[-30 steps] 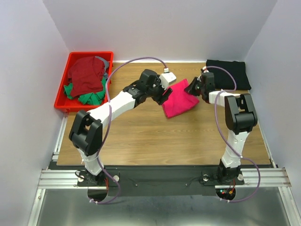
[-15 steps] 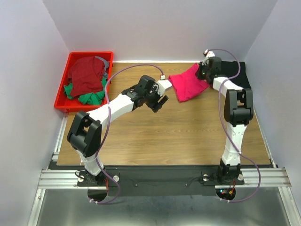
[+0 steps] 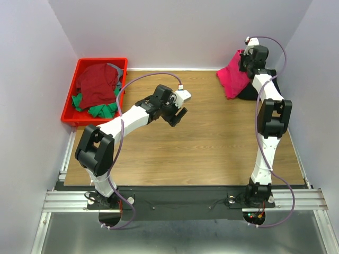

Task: Fold and stack the t-shirts
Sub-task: Neatly place the folded tshirt to the corner

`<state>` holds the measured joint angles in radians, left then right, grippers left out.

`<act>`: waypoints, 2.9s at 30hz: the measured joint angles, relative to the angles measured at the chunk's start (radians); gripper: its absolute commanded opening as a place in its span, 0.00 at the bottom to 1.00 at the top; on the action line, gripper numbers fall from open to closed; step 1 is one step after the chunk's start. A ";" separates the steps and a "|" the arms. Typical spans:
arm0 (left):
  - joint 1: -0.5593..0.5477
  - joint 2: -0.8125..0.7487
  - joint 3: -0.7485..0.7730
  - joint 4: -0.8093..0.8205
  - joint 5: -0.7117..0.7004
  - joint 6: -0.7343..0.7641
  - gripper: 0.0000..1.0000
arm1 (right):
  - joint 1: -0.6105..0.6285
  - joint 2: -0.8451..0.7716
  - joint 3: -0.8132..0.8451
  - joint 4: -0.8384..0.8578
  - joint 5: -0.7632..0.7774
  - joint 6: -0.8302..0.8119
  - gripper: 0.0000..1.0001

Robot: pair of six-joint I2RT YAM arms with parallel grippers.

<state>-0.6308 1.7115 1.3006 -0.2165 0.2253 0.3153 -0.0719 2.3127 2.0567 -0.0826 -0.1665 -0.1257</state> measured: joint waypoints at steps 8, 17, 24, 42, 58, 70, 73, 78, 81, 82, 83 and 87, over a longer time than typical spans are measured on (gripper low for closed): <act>0.000 0.000 -0.011 0.002 0.010 0.000 0.80 | -0.006 0.000 0.065 -0.055 -0.033 -0.024 0.01; 0.004 0.000 -0.011 0.003 0.018 0.000 0.80 | -0.013 -0.001 0.077 -0.110 -0.045 0.001 0.00; 0.005 0.000 -0.011 0.003 0.025 0.000 0.80 | -0.024 -0.016 0.116 -0.151 -0.053 0.040 0.01; 0.005 0.000 -0.019 0.005 0.035 -0.001 0.81 | -0.092 -0.029 0.193 -0.183 -0.068 0.066 0.01; 0.005 0.011 -0.019 -0.020 0.063 -0.001 0.81 | -0.177 0.099 0.233 -0.188 -0.070 -0.098 0.01; 0.005 0.026 -0.015 -0.036 0.073 -0.003 0.81 | -0.221 0.207 0.349 -0.201 -0.069 -0.215 0.01; 0.005 0.029 -0.011 -0.038 0.079 -0.004 0.81 | -0.222 0.212 0.351 -0.197 -0.068 -0.238 0.00; 0.005 0.043 0.002 -0.039 0.086 -0.005 0.81 | -0.225 0.235 0.351 -0.194 -0.060 -0.269 0.01; 0.005 0.051 0.003 -0.039 0.088 -0.008 0.82 | -0.229 0.254 0.351 -0.193 -0.049 -0.288 0.01; 0.005 0.053 0.003 -0.039 0.089 -0.008 0.81 | -0.231 0.261 0.351 -0.190 -0.045 -0.297 0.01; 0.005 0.055 0.003 -0.040 0.089 -0.008 0.82 | -0.233 0.265 0.351 -0.186 -0.040 -0.301 0.01; 0.005 0.056 0.003 -0.044 0.089 -0.011 0.82 | -0.239 0.293 0.351 -0.167 -0.022 -0.331 0.01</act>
<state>-0.6262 1.7679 1.3041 -0.2604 0.3141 0.3042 -0.3107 2.6061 2.4081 -0.2493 -0.1886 -0.4564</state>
